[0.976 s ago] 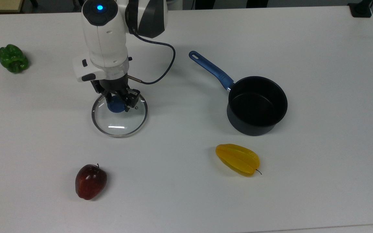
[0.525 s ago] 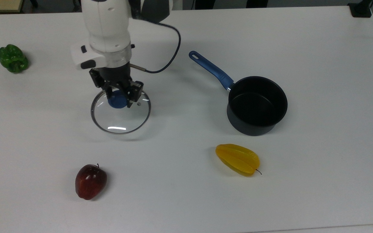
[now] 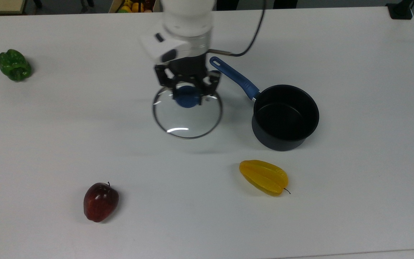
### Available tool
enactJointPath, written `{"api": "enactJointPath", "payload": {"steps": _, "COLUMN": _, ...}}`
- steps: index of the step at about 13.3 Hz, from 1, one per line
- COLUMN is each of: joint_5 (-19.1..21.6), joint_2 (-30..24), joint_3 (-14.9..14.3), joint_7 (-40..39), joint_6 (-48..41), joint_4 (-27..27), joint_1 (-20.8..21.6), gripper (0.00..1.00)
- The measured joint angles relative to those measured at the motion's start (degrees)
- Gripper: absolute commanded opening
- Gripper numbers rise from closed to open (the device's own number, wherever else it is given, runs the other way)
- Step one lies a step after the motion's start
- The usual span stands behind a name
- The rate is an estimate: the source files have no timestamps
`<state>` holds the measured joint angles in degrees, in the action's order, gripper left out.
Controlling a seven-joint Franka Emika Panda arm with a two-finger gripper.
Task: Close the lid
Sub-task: 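Carry the glass lid over to the black saucepan, then lower the lid onto the saucepan rim and settle it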
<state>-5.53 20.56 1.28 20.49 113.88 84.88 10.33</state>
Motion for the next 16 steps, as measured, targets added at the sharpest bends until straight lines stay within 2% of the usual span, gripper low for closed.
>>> {"api": "enactJointPath", "payload": {"steps": 6, "joint_5": -0.08, "joint_2": 0.16, "joint_3": 0.07, "joint_7": 0.26, "joint_6": 0.11, "joint_4": -1.19, "joint_1": 10.12, "gripper": 0.42}}
{"api": "enactJointPath", "payload": {"steps": 9, "joint_5": -0.12, "joint_2": 0.46, "joint_3": 0.07, "joint_7": 0.27, "joint_6": 3.01, "joint_4": -1.50, "joint_1": 14.18, "gripper": 0.42}}
{"api": "enactJointPath", "payload": {"steps": 12, "joint_5": -0.72, "joint_2": 1.86, "joint_3": 0.05, "joint_7": 0.27, "joint_6": 6.21, "joint_4": -1.51, "joint_1": 16.66, "gripper": 0.42}}
{"api": "enactJointPath", "payload": {"steps": 16, "joint_5": -2.31, "joint_2": 4.23, "joint_3": 0.04, "joint_7": 0.27, "joint_6": 8.55, "joint_4": -1.52, "joint_1": 17.69, "gripper": 0.43}}
